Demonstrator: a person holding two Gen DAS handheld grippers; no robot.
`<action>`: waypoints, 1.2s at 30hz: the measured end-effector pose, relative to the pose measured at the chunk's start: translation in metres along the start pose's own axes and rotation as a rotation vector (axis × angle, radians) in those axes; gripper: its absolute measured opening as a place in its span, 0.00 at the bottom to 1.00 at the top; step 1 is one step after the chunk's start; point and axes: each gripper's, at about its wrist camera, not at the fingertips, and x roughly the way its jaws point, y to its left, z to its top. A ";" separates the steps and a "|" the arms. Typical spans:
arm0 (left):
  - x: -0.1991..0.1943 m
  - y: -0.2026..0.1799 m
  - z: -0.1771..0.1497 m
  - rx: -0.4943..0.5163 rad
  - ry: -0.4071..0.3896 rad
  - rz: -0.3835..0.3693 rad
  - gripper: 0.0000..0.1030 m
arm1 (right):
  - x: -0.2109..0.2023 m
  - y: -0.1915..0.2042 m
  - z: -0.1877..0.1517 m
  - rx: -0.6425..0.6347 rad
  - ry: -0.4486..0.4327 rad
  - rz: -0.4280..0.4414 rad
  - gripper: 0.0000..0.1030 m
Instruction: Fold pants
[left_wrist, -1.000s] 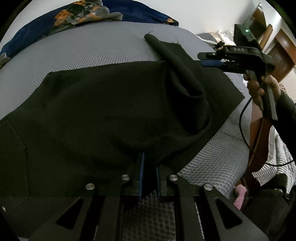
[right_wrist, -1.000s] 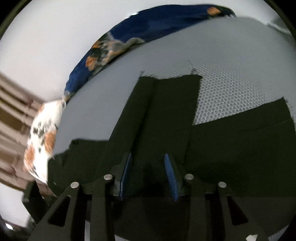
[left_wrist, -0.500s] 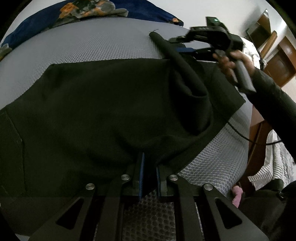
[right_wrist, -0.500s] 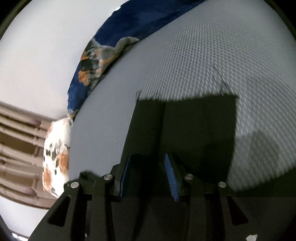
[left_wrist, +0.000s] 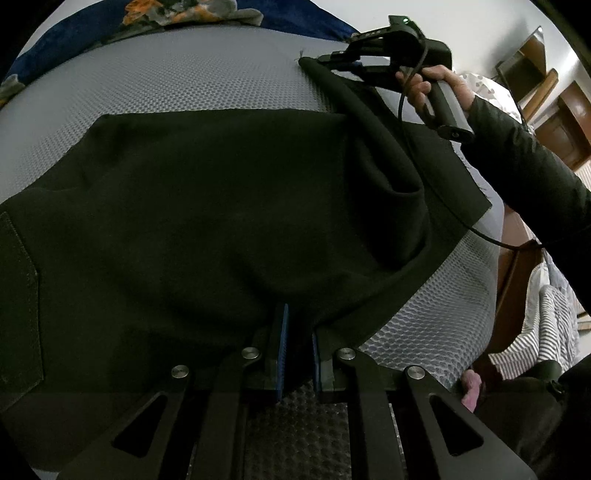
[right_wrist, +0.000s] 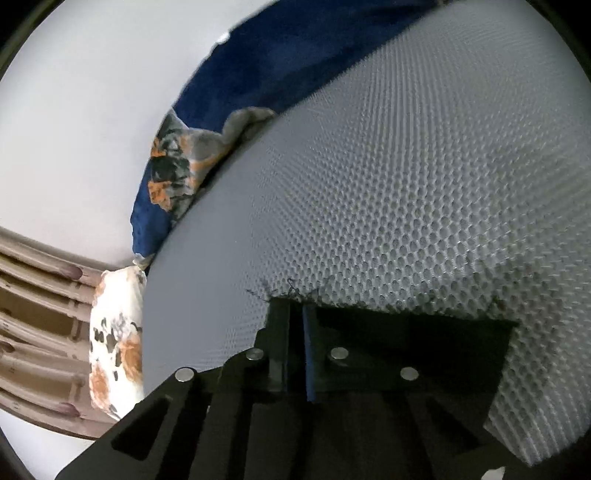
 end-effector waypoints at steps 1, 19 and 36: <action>0.000 0.000 0.000 0.002 -0.001 0.001 0.11 | -0.008 0.004 -0.001 -0.012 -0.019 -0.013 0.05; 0.004 -0.018 -0.001 0.073 -0.021 0.033 0.11 | -0.250 -0.096 -0.148 0.168 -0.326 -0.394 0.01; 0.013 -0.039 0.000 0.213 -0.003 0.130 0.15 | -0.238 -0.134 -0.203 0.252 -0.311 -0.533 0.01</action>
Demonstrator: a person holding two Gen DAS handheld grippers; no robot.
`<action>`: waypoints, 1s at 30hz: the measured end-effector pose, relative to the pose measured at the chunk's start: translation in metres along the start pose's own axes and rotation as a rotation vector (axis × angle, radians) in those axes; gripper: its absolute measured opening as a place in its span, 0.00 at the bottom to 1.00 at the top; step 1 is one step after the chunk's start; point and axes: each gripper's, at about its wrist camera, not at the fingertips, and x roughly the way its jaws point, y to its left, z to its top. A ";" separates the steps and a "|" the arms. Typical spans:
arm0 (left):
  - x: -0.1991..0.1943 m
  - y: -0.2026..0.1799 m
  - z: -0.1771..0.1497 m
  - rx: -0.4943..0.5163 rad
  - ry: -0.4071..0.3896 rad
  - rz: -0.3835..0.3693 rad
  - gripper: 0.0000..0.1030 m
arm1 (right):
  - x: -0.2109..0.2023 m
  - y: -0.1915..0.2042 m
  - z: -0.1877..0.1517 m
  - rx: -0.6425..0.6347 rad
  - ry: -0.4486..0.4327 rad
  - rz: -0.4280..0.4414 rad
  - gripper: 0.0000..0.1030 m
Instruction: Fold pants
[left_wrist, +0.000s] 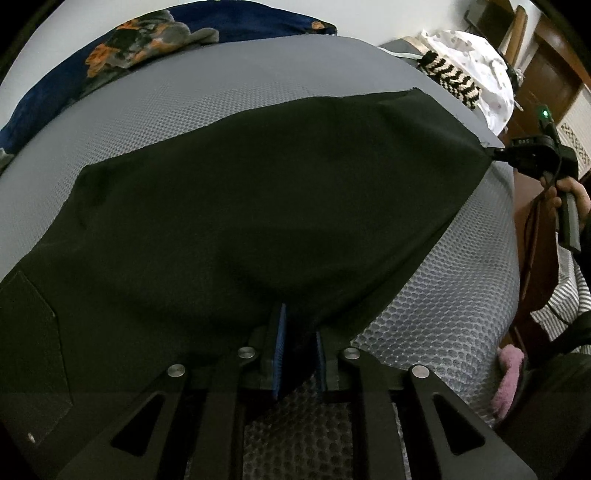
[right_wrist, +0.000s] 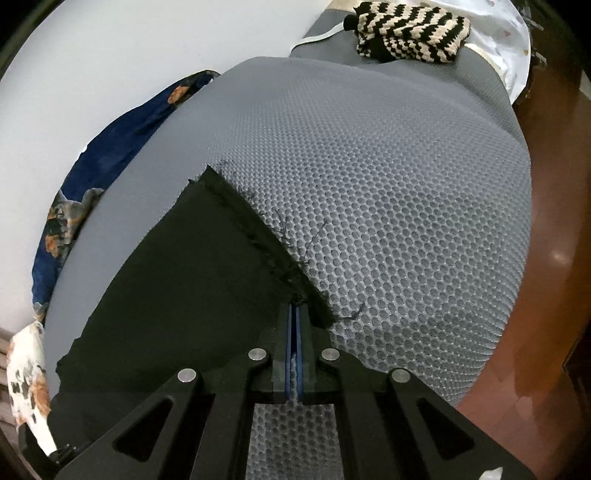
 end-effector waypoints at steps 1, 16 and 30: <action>-0.001 0.002 -0.001 -0.003 0.001 -0.001 0.16 | -0.001 0.000 -0.001 -0.003 -0.003 -0.003 0.01; -0.038 0.050 -0.003 -0.220 -0.090 -0.154 0.51 | -0.020 0.000 0.023 -0.027 0.002 0.012 0.25; -0.031 0.075 0.010 -0.404 -0.138 -0.049 0.52 | 0.049 0.085 0.123 -0.237 0.195 0.245 0.25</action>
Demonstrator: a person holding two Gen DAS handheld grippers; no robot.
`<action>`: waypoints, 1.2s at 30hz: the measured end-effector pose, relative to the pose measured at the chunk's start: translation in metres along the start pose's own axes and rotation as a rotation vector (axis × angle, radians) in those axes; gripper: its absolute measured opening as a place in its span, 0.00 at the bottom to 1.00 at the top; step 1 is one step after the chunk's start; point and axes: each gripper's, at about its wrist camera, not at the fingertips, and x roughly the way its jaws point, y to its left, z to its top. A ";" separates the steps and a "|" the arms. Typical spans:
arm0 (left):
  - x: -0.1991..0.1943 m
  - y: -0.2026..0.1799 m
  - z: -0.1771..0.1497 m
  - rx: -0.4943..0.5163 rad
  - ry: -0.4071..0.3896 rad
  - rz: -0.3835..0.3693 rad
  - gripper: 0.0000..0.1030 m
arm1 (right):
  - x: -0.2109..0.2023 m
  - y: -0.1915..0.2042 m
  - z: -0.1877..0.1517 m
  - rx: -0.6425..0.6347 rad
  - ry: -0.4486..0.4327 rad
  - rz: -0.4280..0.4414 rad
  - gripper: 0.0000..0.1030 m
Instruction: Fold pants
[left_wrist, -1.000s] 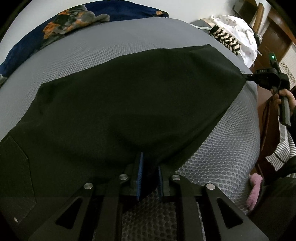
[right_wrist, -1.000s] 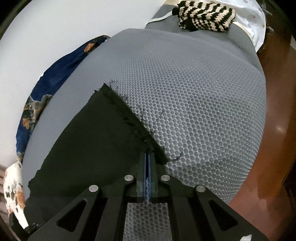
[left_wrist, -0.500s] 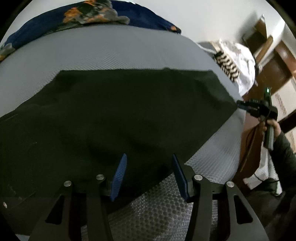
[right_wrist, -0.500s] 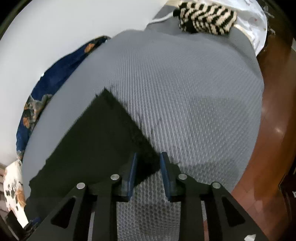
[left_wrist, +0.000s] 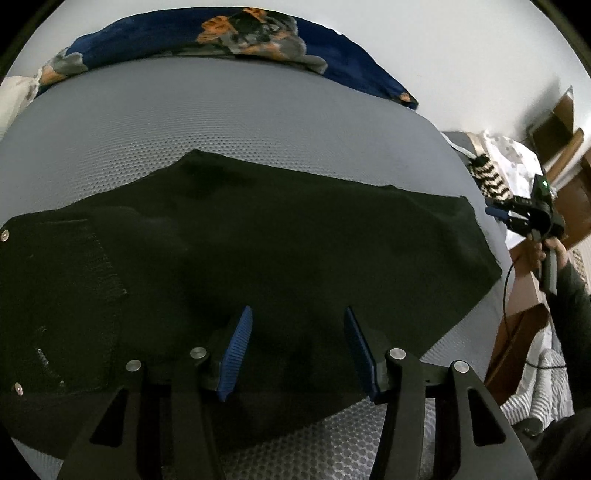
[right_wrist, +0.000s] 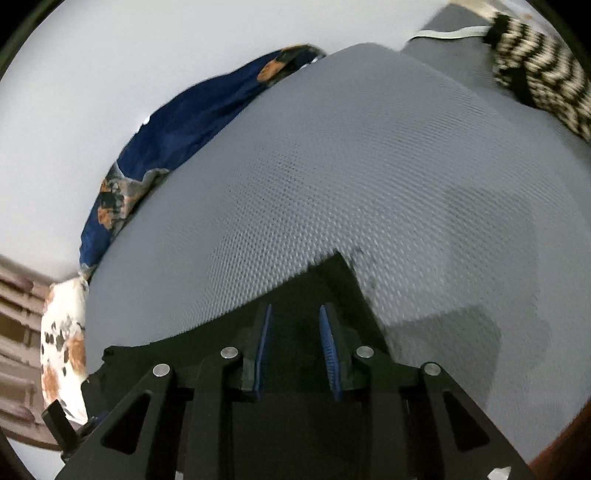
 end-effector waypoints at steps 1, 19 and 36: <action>0.000 0.002 0.000 -0.005 -0.001 0.007 0.52 | 0.005 0.000 0.005 -0.008 0.015 0.001 0.25; 0.012 0.009 0.011 -0.056 0.026 0.059 0.52 | 0.053 0.006 0.024 -0.136 0.140 -0.029 0.07; 0.011 0.027 0.013 -0.071 -0.036 0.135 0.52 | 0.046 0.009 0.010 -0.071 -0.086 -0.200 0.03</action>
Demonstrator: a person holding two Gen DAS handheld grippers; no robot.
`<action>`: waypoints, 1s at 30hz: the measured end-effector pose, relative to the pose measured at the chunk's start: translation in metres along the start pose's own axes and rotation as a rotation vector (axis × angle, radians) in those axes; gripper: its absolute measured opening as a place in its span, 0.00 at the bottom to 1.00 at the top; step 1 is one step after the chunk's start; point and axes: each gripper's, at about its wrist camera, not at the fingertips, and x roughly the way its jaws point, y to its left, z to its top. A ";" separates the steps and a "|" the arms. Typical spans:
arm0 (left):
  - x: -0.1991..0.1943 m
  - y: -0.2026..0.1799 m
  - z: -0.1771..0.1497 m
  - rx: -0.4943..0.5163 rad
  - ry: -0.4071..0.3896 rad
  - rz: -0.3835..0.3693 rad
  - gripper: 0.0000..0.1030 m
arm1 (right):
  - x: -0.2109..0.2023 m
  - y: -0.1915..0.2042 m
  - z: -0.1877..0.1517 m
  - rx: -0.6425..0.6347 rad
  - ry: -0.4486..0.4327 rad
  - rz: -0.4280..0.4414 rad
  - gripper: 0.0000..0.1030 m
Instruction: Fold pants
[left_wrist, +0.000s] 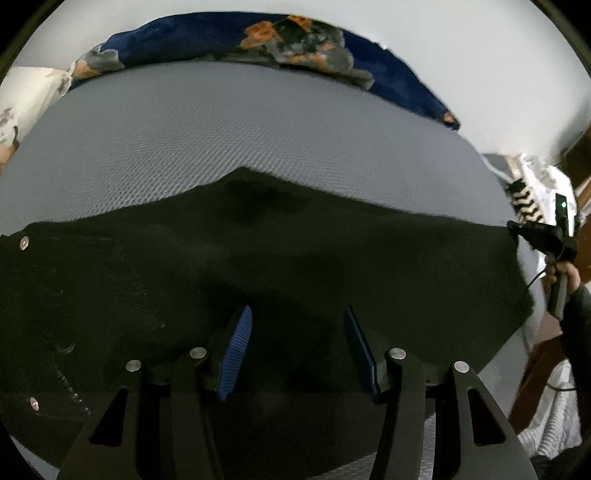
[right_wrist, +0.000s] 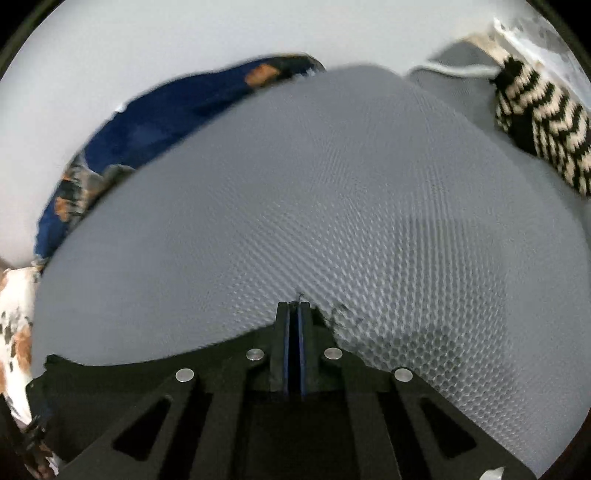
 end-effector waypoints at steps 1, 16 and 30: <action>0.003 0.002 -0.002 0.001 0.012 0.005 0.52 | 0.004 -0.002 -0.002 0.012 0.016 -0.001 0.04; 0.001 -0.014 -0.029 0.084 0.043 -0.082 0.52 | -0.102 -0.042 -0.102 0.230 0.003 0.052 0.24; 0.001 -0.019 -0.032 0.105 0.047 -0.120 0.52 | -0.089 -0.063 -0.145 0.404 0.069 0.025 0.24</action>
